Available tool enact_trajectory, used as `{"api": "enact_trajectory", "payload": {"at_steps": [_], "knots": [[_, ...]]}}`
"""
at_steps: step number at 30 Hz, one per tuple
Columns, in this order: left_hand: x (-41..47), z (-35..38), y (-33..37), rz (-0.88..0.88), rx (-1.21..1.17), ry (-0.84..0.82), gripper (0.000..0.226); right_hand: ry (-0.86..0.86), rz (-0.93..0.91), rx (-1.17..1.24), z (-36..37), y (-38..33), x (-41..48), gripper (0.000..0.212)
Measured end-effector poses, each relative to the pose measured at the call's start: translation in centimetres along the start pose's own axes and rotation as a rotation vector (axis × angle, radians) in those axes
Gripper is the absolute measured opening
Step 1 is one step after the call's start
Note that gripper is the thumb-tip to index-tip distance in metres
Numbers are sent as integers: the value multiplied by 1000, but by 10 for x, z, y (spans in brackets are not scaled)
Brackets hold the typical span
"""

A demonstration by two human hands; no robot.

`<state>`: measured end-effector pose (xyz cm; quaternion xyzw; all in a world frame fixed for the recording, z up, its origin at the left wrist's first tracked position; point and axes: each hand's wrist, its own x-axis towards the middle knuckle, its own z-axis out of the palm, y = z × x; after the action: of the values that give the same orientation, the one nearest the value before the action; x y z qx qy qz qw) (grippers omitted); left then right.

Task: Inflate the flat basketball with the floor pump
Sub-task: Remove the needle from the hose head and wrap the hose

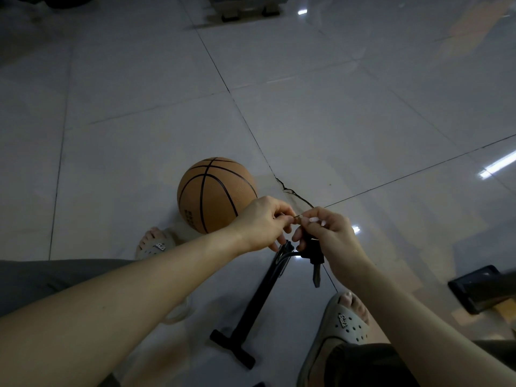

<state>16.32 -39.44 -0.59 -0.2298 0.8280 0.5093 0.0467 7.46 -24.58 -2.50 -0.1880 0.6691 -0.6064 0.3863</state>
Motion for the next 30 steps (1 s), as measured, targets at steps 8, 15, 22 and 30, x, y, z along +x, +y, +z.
{"api": "enact_trajectory", "payload": {"at_steps": [8, 15, 22, 30], "knots": [[0, -2, 2, 16, -19, -45, 21, -105, 98, 125, -5, 4, 5, 12], [1, -3, 1, 3, -47, -69, 20, -123, 119, 208, -7, 6, 5, 10], [-1, -1, 3, -6, -70, -79, 20, -124, 131, 253, -6, 7, 7, 17], [0, -3, 3, -34, -101, -89, 20, -142, 128, 296, -6, 6, 5, 18]]}}
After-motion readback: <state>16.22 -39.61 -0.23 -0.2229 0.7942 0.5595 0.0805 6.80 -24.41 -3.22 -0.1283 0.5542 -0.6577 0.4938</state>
